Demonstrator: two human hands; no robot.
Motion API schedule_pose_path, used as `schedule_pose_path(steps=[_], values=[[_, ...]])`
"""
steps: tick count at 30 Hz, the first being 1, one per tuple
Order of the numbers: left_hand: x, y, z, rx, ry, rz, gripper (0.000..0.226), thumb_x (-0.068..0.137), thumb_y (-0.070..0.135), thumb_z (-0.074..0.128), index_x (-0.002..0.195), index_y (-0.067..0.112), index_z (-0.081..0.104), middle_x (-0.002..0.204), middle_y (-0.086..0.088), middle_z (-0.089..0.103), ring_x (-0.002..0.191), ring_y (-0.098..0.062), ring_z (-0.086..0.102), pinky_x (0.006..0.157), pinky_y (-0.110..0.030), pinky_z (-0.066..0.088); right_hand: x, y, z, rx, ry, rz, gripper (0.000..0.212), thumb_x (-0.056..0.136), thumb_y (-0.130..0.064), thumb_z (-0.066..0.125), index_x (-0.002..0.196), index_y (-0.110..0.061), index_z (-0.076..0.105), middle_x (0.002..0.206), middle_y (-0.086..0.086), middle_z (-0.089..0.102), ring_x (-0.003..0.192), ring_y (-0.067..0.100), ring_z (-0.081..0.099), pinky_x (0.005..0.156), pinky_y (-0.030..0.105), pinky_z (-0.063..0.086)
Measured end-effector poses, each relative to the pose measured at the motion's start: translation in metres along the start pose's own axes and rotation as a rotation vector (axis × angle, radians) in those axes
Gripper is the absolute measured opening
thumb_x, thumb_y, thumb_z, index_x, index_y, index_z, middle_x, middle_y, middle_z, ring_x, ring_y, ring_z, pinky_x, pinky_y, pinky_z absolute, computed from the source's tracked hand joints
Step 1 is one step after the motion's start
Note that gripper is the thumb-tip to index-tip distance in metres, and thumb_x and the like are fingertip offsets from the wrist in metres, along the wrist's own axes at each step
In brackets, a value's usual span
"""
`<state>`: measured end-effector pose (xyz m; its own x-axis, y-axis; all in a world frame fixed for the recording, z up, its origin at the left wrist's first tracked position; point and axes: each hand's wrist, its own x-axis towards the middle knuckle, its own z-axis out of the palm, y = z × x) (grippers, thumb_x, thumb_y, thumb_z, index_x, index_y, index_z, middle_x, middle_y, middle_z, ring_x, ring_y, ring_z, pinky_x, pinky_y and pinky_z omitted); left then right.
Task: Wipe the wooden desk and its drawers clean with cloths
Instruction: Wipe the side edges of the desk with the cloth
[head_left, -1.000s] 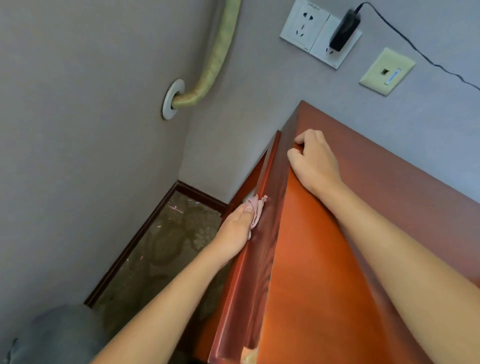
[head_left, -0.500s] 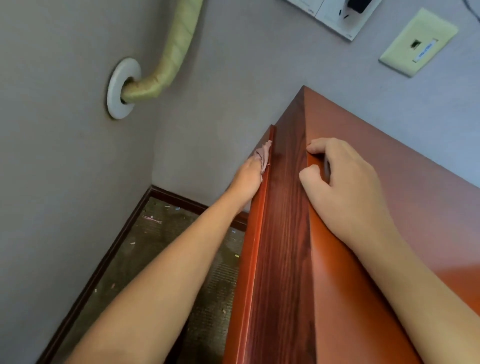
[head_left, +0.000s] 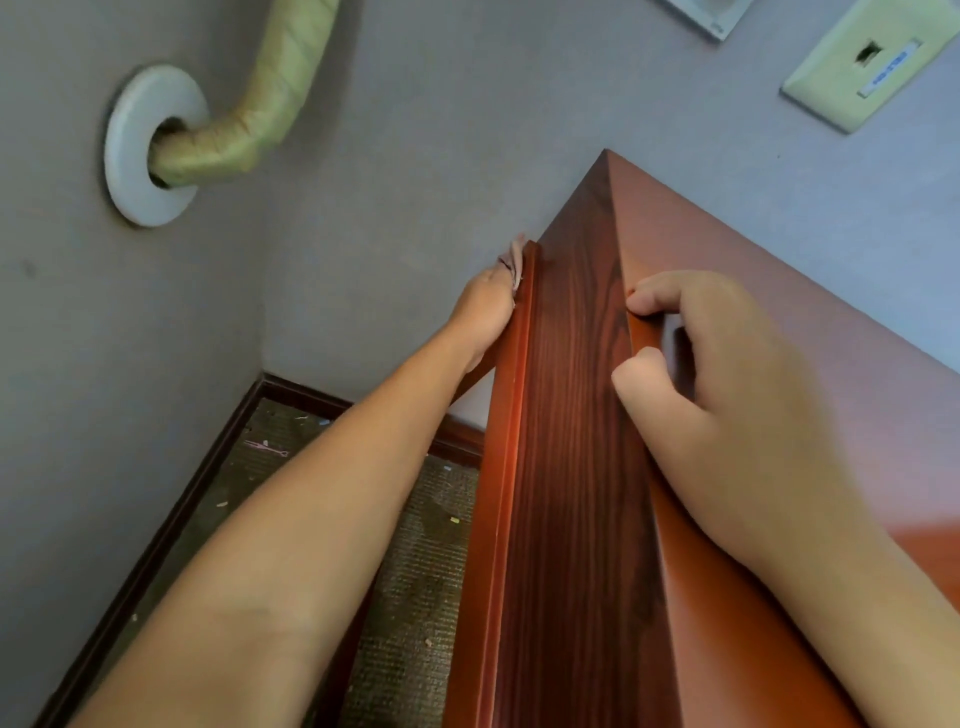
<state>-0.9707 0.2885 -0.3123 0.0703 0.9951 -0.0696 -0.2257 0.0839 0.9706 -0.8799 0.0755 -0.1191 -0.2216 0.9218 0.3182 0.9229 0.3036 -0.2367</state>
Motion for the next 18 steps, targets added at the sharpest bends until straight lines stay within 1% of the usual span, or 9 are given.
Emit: schedule_pose_path(steps=[2,3,5,7,10,12,15,17,18], values=[[0.006,-0.005,-0.002,0.017,-0.005,0.006,0.05,0.114,0.04,0.015,0.162,0.037,0.029,0.166,0.008,0.029,0.147,-0.004,0.031,0.112,-0.019,0.021,-0.001,0.0,0.0,-0.007,0.006,0.002,0.028,0.083,-0.03,0.048,0.111,-0.031,0.054,0.108,-0.015,0.056,0.092,0.0,0.049,0.081,0.002,0.035],[0.009,-0.008,-0.001,0.004,0.001,-0.011,0.05,0.114,0.042,0.015,0.16,0.038,0.032,0.159,0.012,0.037,0.134,0.002,0.041,0.109,-0.017,0.028,-0.001,0.0,0.0,-0.009,0.005,0.003,0.028,0.083,-0.031,0.049,0.111,-0.032,0.054,0.108,-0.015,0.056,0.095,-0.001,0.05,0.081,0.0,0.034],[0.016,-0.012,-0.003,-0.006,0.033,-0.047,0.047,0.113,0.047,0.02,0.148,0.039,0.05,0.132,0.015,0.056,0.105,0.003,0.052,0.091,-0.016,0.042,-0.002,0.001,0.0,-0.003,0.005,-0.007,0.027,0.084,-0.031,0.049,0.111,-0.032,0.054,0.106,-0.014,0.056,0.101,-0.006,0.049,0.079,0.0,0.034],[0.021,-0.015,-0.006,0.053,0.067,-0.071,0.045,0.113,0.042,0.025,0.138,0.029,0.059,0.107,0.013,0.058,0.087,-0.001,0.054,0.074,-0.014,0.044,-0.001,0.002,0.0,0.014,0.01,-0.02,0.027,0.084,-0.03,0.05,0.111,-0.031,0.055,0.105,-0.013,0.057,0.103,-0.008,0.048,0.078,-0.001,0.034],[0.019,-0.037,-0.011,0.107,0.094,-0.106,0.048,0.115,0.029,0.021,0.153,0.018,0.048,0.124,0.003,0.054,0.086,0.0,0.051,0.053,-0.002,0.039,-0.002,0.002,0.0,0.024,0.013,-0.032,0.03,0.083,-0.03,0.05,0.113,-0.029,0.056,0.106,-0.015,0.056,0.103,-0.007,0.047,0.079,-0.001,0.033],[0.015,-0.062,-0.013,0.095,0.107,-0.166,0.049,0.115,0.026,0.019,0.158,0.024,0.04,0.13,-0.003,0.052,0.086,-0.006,0.054,0.045,-0.004,0.039,0.0,0.004,0.002,0.012,0.019,-0.038,0.03,0.083,-0.03,0.051,0.113,-0.028,0.057,0.105,-0.014,0.057,0.104,-0.007,0.048,0.08,-0.001,0.034],[0.017,-0.094,-0.02,0.119,0.134,-0.302,0.049,0.115,0.031,0.02,0.158,0.023,0.041,0.147,-0.02,0.048,0.07,-0.012,0.053,0.038,-0.012,0.039,-0.002,-0.002,-0.001,0.001,0.023,-0.036,0.027,0.084,-0.029,0.051,0.11,-0.027,0.057,0.1,-0.011,0.058,0.1,-0.005,0.048,0.078,0.0,0.035],[0.018,-0.111,-0.026,0.134,0.178,-0.415,0.064,0.112,0.049,0.02,0.15,0.009,0.052,0.133,-0.028,0.063,0.074,-0.025,0.065,0.034,-0.02,0.038,-0.005,-0.005,-0.006,-0.01,0.034,-0.044,0.024,0.085,-0.029,0.051,0.108,-0.027,0.057,0.098,-0.01,0.058,0.097,-0.002,0.05,0.078,0.001,0.035],[0.015,-0.12,-0.028,0.094,0.206,-0.476,0.074,0.11,0.057,0.019,0.145,0.003,0.056,0.108,-0.029,0.071,0.068,-0.027,0.069,0.034,-0.02,0.036,0.0,-0.003,0.002,-0.026,0.056,-0.051,0.022,0.085,-0.028,0.052,0.106,-0.026,0.057,0.096,-0.01,0.057,0.094,0.0,0.051,0.078,0.003,0.037]])
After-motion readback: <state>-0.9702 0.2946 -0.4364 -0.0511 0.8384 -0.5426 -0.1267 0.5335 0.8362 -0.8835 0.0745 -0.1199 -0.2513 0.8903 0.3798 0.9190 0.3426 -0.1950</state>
